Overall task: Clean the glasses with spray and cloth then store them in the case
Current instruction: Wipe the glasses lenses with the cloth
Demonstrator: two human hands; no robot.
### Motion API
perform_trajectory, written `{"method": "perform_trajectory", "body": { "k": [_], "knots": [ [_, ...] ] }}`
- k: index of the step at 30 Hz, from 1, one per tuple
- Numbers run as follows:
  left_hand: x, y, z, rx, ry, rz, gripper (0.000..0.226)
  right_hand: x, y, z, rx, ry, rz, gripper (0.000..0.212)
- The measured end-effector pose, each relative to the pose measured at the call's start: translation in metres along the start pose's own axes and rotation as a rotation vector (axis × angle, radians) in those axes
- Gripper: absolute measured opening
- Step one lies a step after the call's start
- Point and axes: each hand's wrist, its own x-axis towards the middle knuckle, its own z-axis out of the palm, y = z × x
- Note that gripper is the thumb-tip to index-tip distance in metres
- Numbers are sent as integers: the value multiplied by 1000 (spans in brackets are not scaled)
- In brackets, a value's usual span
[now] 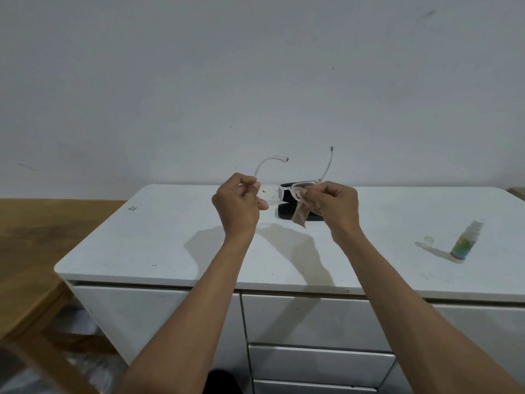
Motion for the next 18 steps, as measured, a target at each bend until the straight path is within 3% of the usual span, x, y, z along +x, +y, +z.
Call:
{"method": "perform_trajectory", "body": {
  "k": [3,6,12,18],
  "knots": [
    [-6,4,5,1,-12,21,9,1,11,13,37,305,-5,15],
    [-9,7,7,-25,-12,18,8,5,15,26,206,432,10,12],
    [-7,10,8,-32,3,47,7,16,10,39,434,464,58,15],
    [-5,10,11,-62,25,38,7,21,4,43,315,407,-1,18]
  ]
}}
